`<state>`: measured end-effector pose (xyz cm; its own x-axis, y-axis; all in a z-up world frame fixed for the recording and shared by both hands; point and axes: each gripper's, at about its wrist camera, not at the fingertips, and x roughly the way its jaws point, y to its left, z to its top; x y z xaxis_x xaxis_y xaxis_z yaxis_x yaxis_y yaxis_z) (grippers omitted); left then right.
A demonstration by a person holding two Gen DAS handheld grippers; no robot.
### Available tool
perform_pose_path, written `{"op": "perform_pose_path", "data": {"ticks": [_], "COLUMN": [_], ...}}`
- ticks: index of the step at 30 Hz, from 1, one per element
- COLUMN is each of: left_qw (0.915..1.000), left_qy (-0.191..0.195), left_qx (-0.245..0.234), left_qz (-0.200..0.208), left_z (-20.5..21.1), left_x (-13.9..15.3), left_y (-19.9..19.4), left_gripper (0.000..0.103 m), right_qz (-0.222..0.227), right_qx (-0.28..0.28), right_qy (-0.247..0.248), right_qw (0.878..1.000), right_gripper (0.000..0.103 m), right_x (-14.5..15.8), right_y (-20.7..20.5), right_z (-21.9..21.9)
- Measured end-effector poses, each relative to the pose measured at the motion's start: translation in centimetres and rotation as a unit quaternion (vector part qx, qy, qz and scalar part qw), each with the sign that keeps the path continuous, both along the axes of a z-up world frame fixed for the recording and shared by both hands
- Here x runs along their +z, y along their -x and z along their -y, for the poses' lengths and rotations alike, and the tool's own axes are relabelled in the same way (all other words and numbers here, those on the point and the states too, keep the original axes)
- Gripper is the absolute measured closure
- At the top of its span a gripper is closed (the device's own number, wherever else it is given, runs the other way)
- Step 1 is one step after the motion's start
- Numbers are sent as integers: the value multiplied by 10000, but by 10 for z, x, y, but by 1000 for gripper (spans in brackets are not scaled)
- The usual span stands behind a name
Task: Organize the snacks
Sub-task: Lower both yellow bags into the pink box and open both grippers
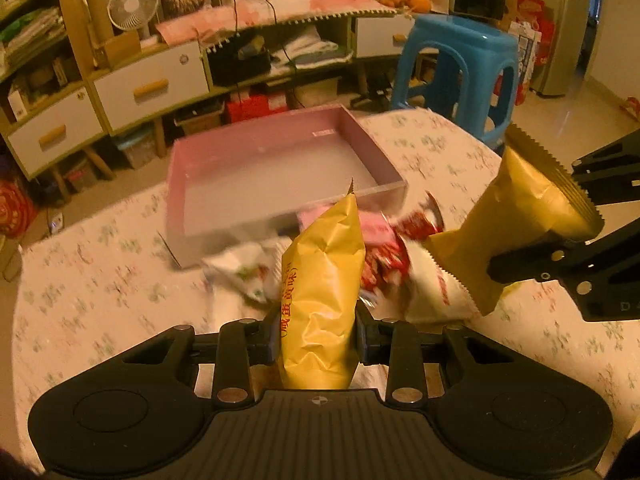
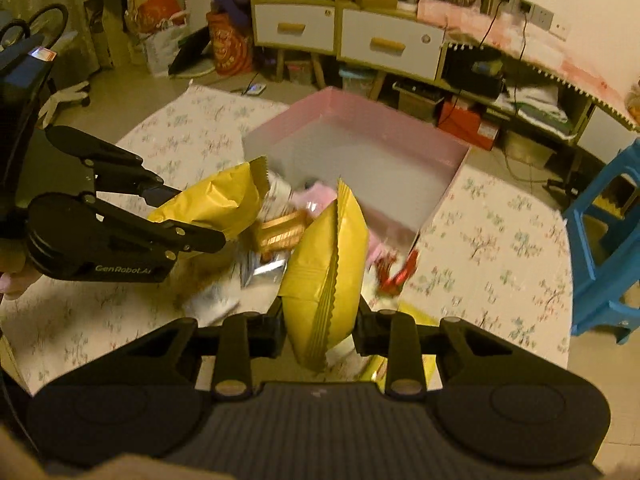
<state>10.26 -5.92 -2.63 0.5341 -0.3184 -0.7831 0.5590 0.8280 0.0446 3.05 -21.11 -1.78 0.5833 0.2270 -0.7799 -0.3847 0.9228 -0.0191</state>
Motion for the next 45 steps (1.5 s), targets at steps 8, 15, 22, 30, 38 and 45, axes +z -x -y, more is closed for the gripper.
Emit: {"op": "perform_pose_path", "data": {"ticks": [8, 15, 22, 30, 38, 45], "left_qw": [9986, 9964, 9960, 9958, 9938, 9940], "left_qy": [-278, -561, -684, -871, -1037, -899], "left_qx": [17, -17, 106, 200, 332, 420], "left_qz": [444, 628, 557, 182, -239, -458], "left_z": [7, 24, 27, 20, 17, 9], "left_x": [26, 15, -30, -57, -58, -55], "left_y": [-54, -120, -164, -159, -150, -149], "left_gripper": [71, 71, 71, 71, 71, 68], "right_qz": [438, 575, 403, 6, -482, -509], "right_qx": [-115, -323, -580, -392, -94, -70], "right_qy": [19, 0, -67, -52, 137, 244], "right_qw": [9990, 9978, 9975, 9992, 9987, 9984], "right_gripper": [74, 74, 74, 74, 76, 75], "right_x": [29, 20, -17, -38, -39, -35], "right_y": [-43, -100, -139, -141, -144, -150], "right_z": [-2, 1, 7, -5, -19, -28]}}
